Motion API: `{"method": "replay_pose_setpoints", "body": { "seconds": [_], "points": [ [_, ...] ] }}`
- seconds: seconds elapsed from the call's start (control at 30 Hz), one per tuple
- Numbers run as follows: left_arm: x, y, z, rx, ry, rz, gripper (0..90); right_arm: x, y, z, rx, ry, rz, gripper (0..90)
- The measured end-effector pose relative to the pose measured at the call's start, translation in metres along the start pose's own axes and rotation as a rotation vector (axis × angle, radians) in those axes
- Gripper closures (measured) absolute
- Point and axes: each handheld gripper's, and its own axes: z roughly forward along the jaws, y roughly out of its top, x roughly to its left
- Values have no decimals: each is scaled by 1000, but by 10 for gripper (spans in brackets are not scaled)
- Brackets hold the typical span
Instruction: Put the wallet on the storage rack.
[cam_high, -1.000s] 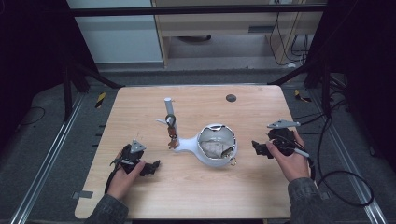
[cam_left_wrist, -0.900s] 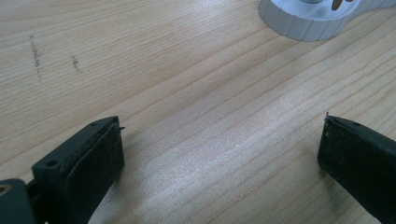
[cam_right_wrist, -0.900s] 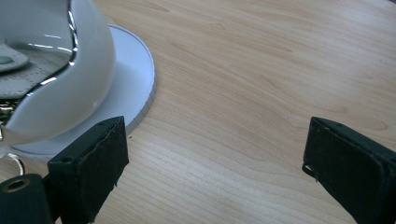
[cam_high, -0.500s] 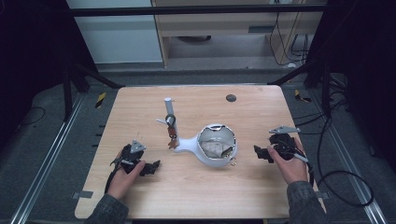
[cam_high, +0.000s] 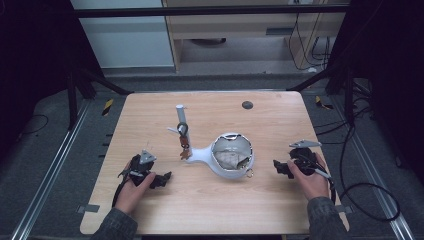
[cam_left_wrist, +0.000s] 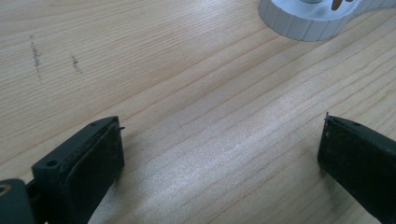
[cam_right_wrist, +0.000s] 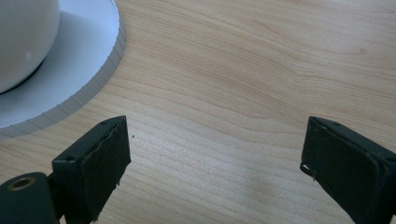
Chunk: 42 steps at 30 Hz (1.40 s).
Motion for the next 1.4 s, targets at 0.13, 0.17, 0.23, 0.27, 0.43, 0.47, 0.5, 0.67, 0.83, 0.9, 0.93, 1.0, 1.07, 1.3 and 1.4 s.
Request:
{"method": "replay_pose_setpoints", "body": {
  "seconds": [0.13, 0.17, 0.23, 0.27, 0.43, 0.47, 0.5, 0.67, 0.83, 0.9, 0.93, 1.0, 1.07, 1.3, 1.4],
  "points": [
    [0, 0, 0, 0, 0, 0, 0, 1, -4, 3, 3, 7, 5, 76],
    [0, 0, 0, 0, 0, 0, 0, 2, -5, 4, 2, 13, 7, 71],
    [0, 0, 0, 0, 0, 0, 0, 3, -6, 6, 2, 21, 15, 63],
    [0, 0, 0, 0, 0, 0, 0, 3, -7, 7, 5, 26, 14, 57],
    [0, 0, 0, 0, 0, 0, 0, 6, -7, 13, 0, 31, 28, 47],
    [0, 0, 0, 0, 0, 0, 0, 7, -7, 14, -3, 24, 29, 45],
    [0, 0, 0, 0, 0, 0, 0, 7, -7, 15, -6, 26, 35, 45],
    [0, 0, 0, 0, 0, 0, 0, 8, -8, 22, -12, 26, 53, 45],
    [0, 0, 0, 0, 0, 0, 0, 10, -9, 27, -9, 29, 58, 45],
    [0, 0, 0, 0, 0, 0, 0, 10, -9, 28, -9, 28, 59, 45],
    [0, 0, 0, 0, 0, 0, 0, 10, -9, 28, -10, 29, 56, 45],
    [0, 0, 0, 0, 0, 0, 0, 11, -10, 29, -7, 27, 58, 45],
    [0, 0, 0, 0, 0, 0, 0, 11, -11, 30, -4, 33, 59, 45],
    [0, 0, 0, 0, 0, 0, 0, 14, -17, 35, -24, 8, 55, 42],
    [0, 0, 0, 0, 0, 0, 0, 16, -19, 35, -40, -12, 44, 42]
  ]
}}
